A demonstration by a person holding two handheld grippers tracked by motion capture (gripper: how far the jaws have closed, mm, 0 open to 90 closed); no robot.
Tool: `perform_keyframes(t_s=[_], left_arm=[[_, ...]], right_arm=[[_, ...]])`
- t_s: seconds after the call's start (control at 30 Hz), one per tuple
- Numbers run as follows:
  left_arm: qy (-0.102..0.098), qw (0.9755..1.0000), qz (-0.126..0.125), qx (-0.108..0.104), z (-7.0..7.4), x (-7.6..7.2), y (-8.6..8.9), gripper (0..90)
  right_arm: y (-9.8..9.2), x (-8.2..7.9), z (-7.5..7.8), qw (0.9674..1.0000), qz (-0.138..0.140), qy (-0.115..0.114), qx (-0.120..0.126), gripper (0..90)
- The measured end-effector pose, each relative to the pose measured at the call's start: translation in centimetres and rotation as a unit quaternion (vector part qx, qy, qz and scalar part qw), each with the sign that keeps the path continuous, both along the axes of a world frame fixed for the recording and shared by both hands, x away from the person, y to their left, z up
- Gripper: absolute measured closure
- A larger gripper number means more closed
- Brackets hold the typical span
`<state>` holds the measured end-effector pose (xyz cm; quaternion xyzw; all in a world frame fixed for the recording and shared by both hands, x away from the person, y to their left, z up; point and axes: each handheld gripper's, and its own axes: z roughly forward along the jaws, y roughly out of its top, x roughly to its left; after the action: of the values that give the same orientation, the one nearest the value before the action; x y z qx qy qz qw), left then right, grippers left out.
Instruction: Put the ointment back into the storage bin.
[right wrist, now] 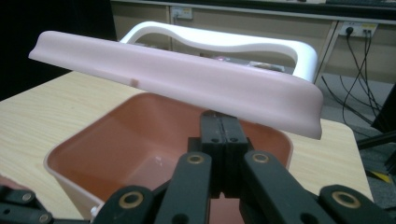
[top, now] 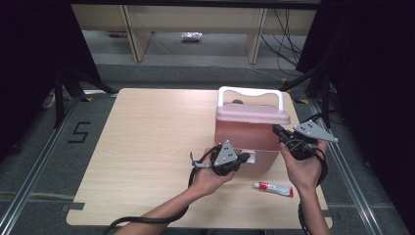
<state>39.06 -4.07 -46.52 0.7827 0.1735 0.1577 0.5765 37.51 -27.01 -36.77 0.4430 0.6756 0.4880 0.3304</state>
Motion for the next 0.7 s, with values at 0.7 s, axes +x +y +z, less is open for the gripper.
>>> perform_keyframes(t_s=[0.7], left_arm=[[0.003, 1.0, 0.002, -0.003, 0.0, 0.0, 0.0, 90.0]], right_arm=[[0.3, 1.7, 1.3, 0.9993, -0.025, -0.023, 0.016, 90.0]])
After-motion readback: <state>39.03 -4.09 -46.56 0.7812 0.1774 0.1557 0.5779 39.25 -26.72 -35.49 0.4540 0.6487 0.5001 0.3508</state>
